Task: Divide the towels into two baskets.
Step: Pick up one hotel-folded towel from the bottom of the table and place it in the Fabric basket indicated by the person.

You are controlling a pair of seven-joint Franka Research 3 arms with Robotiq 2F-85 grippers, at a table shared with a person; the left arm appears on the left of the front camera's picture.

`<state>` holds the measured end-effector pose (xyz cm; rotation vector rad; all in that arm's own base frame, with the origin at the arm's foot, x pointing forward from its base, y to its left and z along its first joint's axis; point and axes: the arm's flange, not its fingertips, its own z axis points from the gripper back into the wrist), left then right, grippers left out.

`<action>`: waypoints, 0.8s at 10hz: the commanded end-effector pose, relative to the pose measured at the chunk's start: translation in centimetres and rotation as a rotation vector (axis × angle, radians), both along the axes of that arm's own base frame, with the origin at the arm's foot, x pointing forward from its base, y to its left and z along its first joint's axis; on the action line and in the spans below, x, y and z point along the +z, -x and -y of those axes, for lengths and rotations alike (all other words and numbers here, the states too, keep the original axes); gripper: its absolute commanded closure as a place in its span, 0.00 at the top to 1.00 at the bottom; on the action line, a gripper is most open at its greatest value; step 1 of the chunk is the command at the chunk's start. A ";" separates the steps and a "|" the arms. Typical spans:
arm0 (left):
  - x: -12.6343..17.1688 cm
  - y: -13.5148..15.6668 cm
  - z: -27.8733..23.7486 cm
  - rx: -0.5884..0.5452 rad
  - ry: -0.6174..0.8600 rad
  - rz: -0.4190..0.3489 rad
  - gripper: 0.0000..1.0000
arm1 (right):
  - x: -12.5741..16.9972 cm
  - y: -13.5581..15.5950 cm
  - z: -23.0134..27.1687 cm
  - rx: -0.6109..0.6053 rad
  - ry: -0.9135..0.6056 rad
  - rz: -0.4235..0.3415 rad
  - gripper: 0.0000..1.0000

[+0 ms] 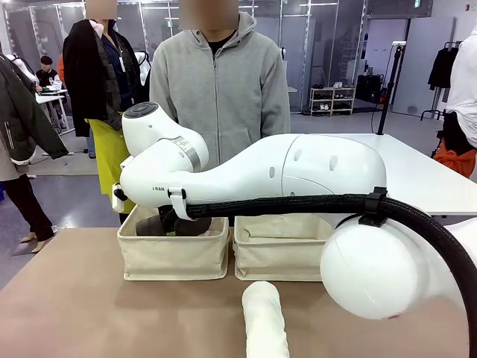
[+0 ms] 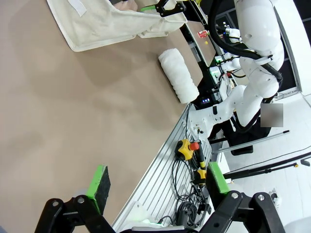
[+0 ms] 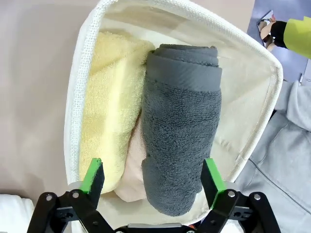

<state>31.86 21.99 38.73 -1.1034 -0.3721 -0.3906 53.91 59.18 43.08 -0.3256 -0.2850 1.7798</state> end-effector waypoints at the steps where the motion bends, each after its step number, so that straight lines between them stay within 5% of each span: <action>1: 0.4 0.3 -0.2 0.000 -0.006 -0.002 1.00 | 0.1 0.2 -0.2 0.003 -0.001 0.001 1.00; 8: 0.4 0.3 -0.2 0.000 -0.006 -0.002 1.00 | 0.1 0.2 -0.2 0.003 -0.001 0.001 1.00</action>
